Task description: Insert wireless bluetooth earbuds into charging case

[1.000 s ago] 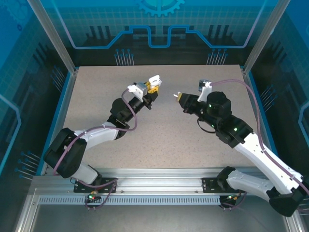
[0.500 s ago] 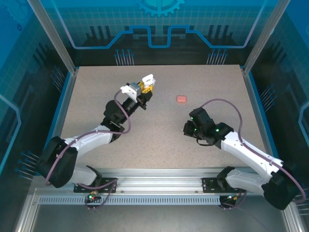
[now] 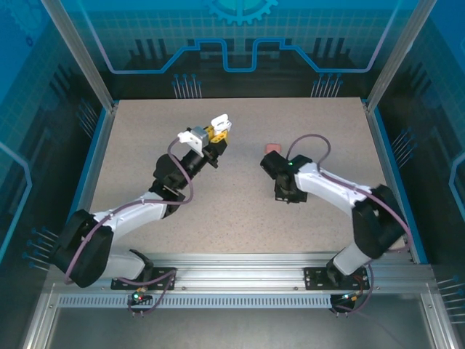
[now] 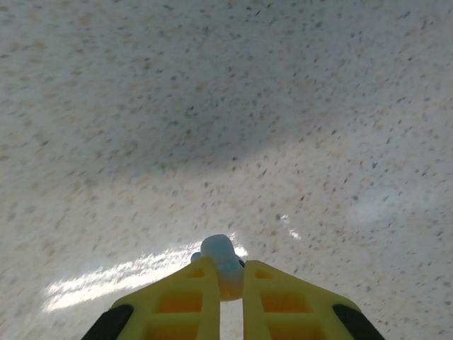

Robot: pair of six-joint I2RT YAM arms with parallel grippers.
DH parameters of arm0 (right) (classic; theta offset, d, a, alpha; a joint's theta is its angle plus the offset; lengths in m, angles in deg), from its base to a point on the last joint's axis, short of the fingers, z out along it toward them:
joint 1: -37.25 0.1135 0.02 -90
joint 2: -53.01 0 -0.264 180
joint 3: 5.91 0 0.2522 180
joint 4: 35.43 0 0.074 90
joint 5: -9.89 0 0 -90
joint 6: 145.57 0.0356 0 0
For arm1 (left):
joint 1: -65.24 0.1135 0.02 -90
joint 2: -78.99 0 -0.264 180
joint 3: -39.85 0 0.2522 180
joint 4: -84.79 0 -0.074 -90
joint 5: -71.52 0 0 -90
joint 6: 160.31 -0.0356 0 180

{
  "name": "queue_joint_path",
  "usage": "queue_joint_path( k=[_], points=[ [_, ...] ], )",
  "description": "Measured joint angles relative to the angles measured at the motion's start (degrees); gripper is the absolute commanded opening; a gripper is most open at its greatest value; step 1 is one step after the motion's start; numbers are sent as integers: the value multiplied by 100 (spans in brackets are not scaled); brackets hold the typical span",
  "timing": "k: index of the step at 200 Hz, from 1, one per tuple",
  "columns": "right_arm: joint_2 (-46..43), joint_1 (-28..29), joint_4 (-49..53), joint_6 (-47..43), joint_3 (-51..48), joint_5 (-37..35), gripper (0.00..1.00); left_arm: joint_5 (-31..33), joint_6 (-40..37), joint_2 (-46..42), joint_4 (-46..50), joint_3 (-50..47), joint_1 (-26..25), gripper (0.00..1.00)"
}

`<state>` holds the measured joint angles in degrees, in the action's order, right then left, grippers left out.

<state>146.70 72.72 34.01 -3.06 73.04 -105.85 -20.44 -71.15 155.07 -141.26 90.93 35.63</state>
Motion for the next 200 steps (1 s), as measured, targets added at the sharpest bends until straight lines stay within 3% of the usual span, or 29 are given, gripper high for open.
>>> queue_joint_path(
  k=[92,122,148,172,200],
  points=[
    [2986,46,1744,0,2481,-966,14,284,90,-763,2,-120,365,0],
    [3709,168,2345,7,3314,-1156,28,284,94,-839,7,-197,387,0],
    [4111,308,2402,-2,3770,-1078,33,284,96,-844,13,-262,396,0],
    [4177,400,2509,-33,3998,-1010,38,284,96,-850,85,-267,396,0],
    [3982,439,2317,-120,4105,-826,53,280,140,-870,160,-267,396,0]
  ],
)
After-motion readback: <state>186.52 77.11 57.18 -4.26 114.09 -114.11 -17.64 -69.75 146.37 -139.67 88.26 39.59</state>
